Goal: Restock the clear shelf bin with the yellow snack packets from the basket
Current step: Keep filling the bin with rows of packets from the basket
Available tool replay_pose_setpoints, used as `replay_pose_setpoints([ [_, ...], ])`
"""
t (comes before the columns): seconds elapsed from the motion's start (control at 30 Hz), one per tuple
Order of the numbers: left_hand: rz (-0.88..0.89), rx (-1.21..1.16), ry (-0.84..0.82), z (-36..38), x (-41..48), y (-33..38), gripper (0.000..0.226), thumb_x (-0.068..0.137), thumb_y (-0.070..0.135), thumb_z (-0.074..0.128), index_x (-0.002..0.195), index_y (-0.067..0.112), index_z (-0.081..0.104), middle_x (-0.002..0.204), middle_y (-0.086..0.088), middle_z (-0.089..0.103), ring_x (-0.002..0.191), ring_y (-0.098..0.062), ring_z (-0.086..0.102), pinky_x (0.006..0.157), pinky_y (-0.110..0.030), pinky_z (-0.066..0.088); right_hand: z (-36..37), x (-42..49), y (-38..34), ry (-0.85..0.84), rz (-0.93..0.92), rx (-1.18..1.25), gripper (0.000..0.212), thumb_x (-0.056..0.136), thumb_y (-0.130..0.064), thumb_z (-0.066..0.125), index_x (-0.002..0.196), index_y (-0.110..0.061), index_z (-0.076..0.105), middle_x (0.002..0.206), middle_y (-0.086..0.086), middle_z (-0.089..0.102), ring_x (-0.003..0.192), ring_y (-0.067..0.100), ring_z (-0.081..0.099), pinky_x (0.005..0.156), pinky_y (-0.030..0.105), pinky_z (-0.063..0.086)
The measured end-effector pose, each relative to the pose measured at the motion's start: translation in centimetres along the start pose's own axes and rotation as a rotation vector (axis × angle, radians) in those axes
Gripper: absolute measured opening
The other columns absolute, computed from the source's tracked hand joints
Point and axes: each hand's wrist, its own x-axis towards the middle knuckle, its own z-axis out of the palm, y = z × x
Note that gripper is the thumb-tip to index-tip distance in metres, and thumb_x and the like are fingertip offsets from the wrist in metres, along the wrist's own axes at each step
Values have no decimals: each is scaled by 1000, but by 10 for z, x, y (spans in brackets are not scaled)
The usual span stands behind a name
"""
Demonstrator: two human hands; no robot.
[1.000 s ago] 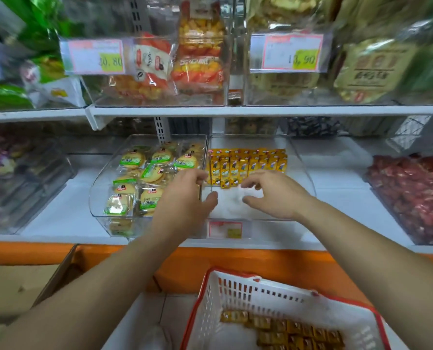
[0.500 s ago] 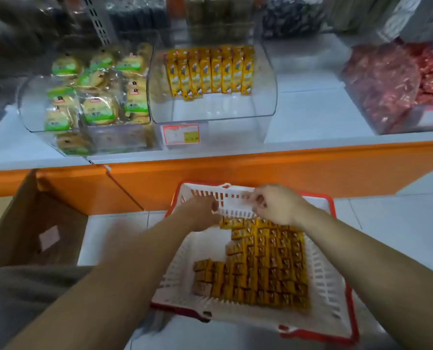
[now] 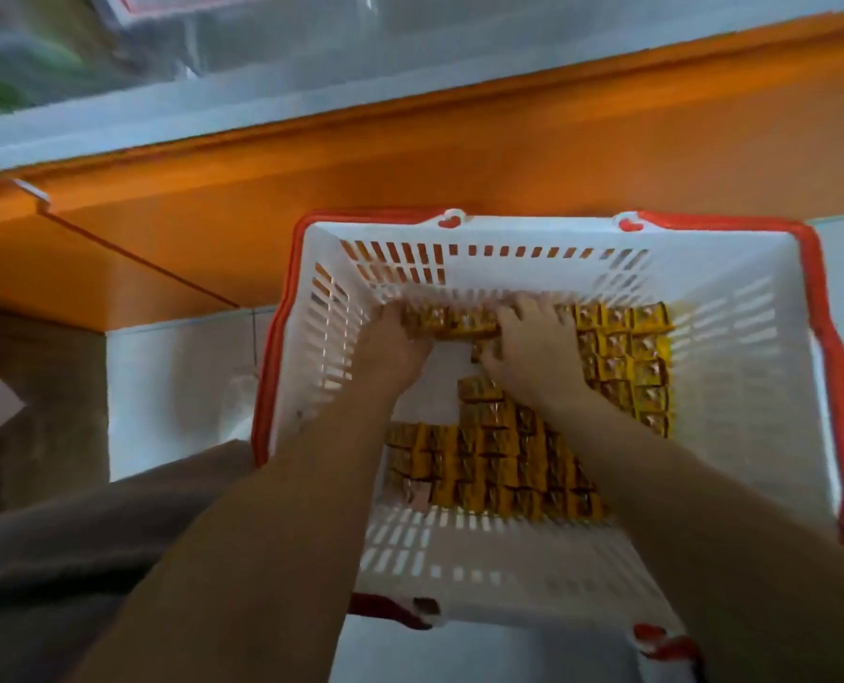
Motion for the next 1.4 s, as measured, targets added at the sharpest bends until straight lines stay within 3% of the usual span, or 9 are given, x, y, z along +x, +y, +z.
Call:
replay_pose_setpoints([
  [0.13, 10, 70, 170, 19, 6, -9, 60, 84, 38, 78, 133, 16, 50, 136, -11, 48, 120, -37, 54, 94, -55, 52, 13, 3, 0, 86, -11, -133, 44, 78, -40, 63, 116, -19, 62, 116, 10, 58, 108, 32, 54, 89, 46, 42],
  [0.33, 56, 103, 76, 19, 7, -14, 52, 89, 54, 70, 130, 24, 59, 122, -11, 54, 111, -37, 58, 85, -42, 50, 13, 7, -6, 104, -32, -245, 23, 87, -23, 54, 105, -14, 65, 110, 16, 56, 102, 34, 52, 84, 43, 41],
  [0.53, 109, 85, -99, 4, -7, -8, 37, 93, 41, 70, 125, 22, 69, 112, -11, 54, 103, -34, 60, 79, -36, 47, -16, -3, 2, 60, 22, 188, 35, 91, -38, 63, 120, -18, 61, 117, 2, 62, 110, 23, 56, 91, 35, 47],
  [0.7, 221, 9, -328, 14, -26, 7, 24, 91, 34, 74, 110, 21, 67, 112, 2, 61, 105, -21, 58, 81, -31, 41, -42, -22, 30, 37, 216, 650, 29, 90, -18, 66, 119, -21, 63, 121, -8, 61, 112, 13, 56, 98, 35, 48],
  [0.83, 169, 24, -451, 29, -32, 15, 27, 94, 36, 70, 113, 28, 52, 112, 0, 60, 99, -21, 57, 70, -28, 41, -40, -33, 40, -55, 278, 594, 32, 92, -18, 66, 124, -22, 62, 131, 1, 58, 116, 22, 56, 101, 42, 49],
  [0.93, 108, -17, -521, 33, -36, 10, 46, 91, 42, 72, 130, 29, 52, 119, -2, 62, 104, -24, 61, 83, -33, 52, -37, -28, 38, -18, 275, 592, 32, 90, -20, 68, 122, -23, 63, 130, 0, 60, 116, 18, 56, 95, 31, 45],
  [1.07, 137, 15, -504, 35, -35, 3, 36, 87, 48, 75, 111, 36, 52, 114, 2, 61, 107, -25, 60, 84, -34, 46, -33, -14, 31, -3, 189, 583, 30, 88, -26, 71, 118, -24, 66, 115, -8, 65, 101, 8, 56, 83, 20, 42],
  [1.27, 123, 30, -539, 30, -26, 1, 37, 87, 47, 76, 110, 20, 64, 116, -13, 66, 108, -34, 65, 94, -48, 55, -28, 6, 25, -138, -20, 177, 30, 86, -35, 67, 115, -28, 62, 111, 0, 68, 102, 20, 60, 82, 36, 54],
  [1.4, 68, -7, -528, 30, -23, -8, 43, 88, 49, 74, 114, 19, 56, 108, -5, 65, 98, -23, 63, 79, -35, 49, -31, 18, 15, -294, -104, -88, 51, 84, -42, 60, 133, -32, 52, 131, 0, 60, 118, 25, 54, 86, 42, 51],
])
